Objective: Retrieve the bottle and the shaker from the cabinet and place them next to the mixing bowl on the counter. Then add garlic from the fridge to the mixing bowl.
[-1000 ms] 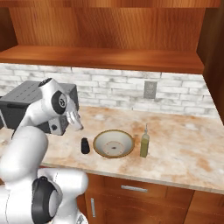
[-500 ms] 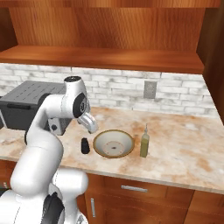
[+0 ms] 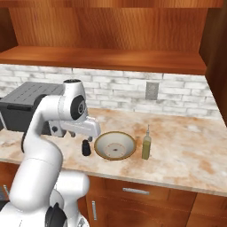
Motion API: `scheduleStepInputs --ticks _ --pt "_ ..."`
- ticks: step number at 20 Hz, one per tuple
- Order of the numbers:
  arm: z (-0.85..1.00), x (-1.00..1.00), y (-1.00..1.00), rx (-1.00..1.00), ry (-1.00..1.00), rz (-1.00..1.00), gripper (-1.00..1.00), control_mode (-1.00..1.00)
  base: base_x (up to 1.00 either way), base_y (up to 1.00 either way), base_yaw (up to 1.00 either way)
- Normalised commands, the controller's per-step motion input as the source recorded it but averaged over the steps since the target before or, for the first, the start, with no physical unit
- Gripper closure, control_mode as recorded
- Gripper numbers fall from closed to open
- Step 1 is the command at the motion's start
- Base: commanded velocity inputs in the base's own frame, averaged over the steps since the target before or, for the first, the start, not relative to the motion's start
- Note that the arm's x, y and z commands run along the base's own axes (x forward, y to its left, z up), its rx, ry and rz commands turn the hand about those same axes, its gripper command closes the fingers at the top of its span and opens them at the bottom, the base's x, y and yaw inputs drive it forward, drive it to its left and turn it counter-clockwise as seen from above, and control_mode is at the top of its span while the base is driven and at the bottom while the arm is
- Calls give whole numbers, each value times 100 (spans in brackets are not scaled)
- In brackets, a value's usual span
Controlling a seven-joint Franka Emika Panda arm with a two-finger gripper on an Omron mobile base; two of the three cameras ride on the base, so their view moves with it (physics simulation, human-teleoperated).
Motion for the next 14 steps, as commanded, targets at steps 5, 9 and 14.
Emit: scheduleStepInputs --ticks 5,9,14 --pt "0 -15 0 -9 -3 13 -100 -100 0 0 0" --pt "-4 0 -6 7 0 0 -100 -100 0 0 0" --pt "0 0 0 0 0 0 -100 -100 0 0 0"
